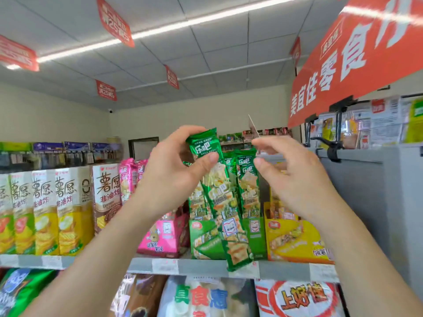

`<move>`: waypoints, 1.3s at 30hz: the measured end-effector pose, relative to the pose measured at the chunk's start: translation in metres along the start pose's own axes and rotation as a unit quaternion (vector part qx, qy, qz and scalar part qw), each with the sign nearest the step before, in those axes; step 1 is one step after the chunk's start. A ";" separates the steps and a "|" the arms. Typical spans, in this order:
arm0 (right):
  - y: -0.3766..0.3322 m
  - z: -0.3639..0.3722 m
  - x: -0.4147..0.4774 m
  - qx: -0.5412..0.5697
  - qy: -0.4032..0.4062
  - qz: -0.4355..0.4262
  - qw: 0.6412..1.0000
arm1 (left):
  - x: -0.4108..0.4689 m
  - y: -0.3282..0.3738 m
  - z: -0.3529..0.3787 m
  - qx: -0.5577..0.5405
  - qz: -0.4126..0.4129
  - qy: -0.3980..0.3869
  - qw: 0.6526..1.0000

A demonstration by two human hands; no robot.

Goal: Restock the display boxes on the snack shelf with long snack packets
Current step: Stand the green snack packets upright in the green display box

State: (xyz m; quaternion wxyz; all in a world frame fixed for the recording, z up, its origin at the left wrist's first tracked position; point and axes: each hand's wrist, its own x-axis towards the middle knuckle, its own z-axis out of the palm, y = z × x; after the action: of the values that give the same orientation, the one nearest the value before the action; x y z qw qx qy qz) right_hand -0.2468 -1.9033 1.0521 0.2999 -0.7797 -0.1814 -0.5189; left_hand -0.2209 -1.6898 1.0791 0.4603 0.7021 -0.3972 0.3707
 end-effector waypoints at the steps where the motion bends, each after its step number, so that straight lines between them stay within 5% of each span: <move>1: 0.002 0.000 0.014 -0.035 -0.012 -0.019 0.999 | 0.010 0.004 -0.001 0.010 0.019 0.015 1.000; 7: 0.021 0.018 0.065 -0.168 -0.213 -0.012 0.962 | 0.055 0.019 0.006 0.068 0.100 0.062 0.991; 10: 0.037 0.019 0.066 -0.135 -0.257 0.044 0.956 | 0.070 0.024 0.011 0.110 0.117 0.060 0.985; 16: 0.057 0.018 0.060 -0.065 -0.231 0.091 0.967 | 0.092 0.011 0.026 0.147 0.105 0.033 0.983; 24: 0.061 0.017 0.055 -0.019 -0.204 0.079 0.976 | 0.075 -0.033 0.049 0.204 0.027 -0.123 0.971; 31: 0.058 0.025 0.055 -0.059 -0.192 0.035 0.979 | 0.067 -0.047 0.036 0.316 0.096 -0.215 0.919; 35: 0.057 0.028 0.057 -0.033 -0.230 0.017 0.972 | 0.067 -0.045 0.032 0.331 0.117 -0.192 0.917; 39: 0.052 0.037 0.057 -0.081 -0.178 -0.002 0.981 | 0.073 -0.045 0.031 0.287 0.074 -0.204 0.933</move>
State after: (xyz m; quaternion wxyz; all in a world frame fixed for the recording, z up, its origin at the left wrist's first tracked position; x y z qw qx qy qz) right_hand -0.1679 -1.9199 1.0799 0.1978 -0.8809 -0.1907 -0.3854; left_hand -0.1457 -1.7226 1.1182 0.1197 0.8333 -0.4102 0.3508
